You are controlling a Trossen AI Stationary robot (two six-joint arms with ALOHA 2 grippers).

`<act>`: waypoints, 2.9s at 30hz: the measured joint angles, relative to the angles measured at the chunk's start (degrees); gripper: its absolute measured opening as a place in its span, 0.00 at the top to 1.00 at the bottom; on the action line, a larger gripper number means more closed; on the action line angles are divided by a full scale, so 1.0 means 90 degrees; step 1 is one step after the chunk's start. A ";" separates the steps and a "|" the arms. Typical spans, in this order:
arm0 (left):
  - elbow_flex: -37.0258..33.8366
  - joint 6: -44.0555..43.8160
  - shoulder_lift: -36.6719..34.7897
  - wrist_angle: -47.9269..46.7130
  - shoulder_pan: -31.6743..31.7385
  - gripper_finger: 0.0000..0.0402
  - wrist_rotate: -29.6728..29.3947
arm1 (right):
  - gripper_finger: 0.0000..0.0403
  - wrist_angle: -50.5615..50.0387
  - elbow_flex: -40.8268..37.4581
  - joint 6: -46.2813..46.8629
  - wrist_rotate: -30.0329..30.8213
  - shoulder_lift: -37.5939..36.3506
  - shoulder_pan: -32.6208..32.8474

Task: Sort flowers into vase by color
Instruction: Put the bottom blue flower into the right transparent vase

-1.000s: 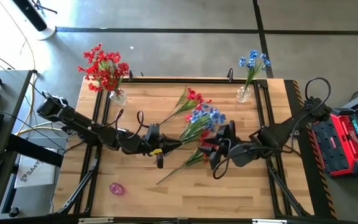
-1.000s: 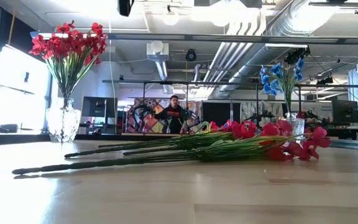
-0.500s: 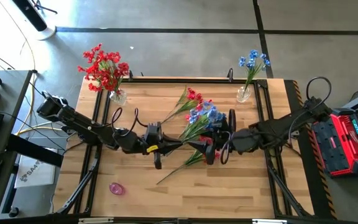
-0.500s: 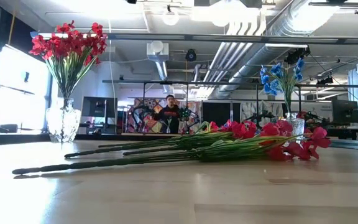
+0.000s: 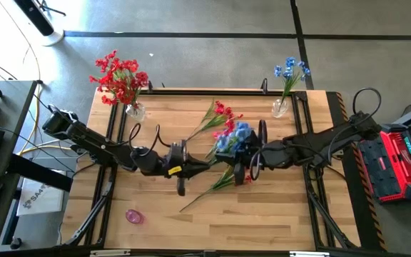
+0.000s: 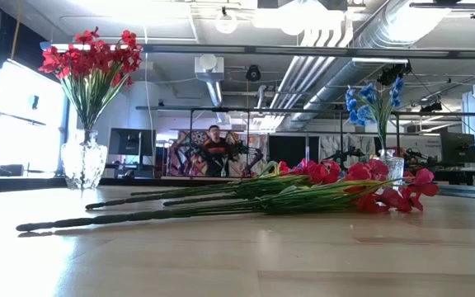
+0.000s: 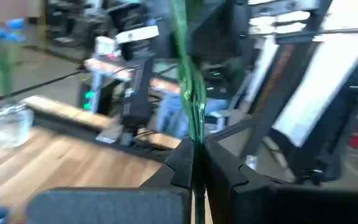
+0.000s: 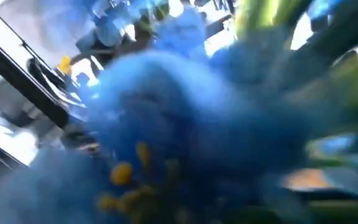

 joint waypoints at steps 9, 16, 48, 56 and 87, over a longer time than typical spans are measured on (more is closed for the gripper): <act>0.0010 -0.1178 -0.0015 -0.1595 0.0176 0.76 -0.0275 | 0.98 -0.3108 0.0647 0.0397 0.0601 0.0010 -0.0667; 0.0010 -0.1996 -0.0012 -0.2727 0.0228 0.69 -0.0344 | 0.99 -0.5160 0.1607 0.0233 0.1211 0.0007 -0.1428; 0.0007 -0.2054 -0.0015 -0.3216 0.1274 0.70 -0.0106 | 1.00 -0.4124 -0.1044 -0.2105 -0.0102 -0.1698 -0.7050; 0.0005 -0.2049 -0.0015 -0.3216 0.1377 0.70 -0.0069 | 1.00 -0.4001 -0.1044 -0.2300 -0.0364 -0.1693 -0.7464; 0.0002 -0.2842 -0.0015 -0.3703 0.1483 0.70 0.0071 | 0.55 -0.4329 -0.1042 -0.1947 -0.0318 -0.1268 -0.7505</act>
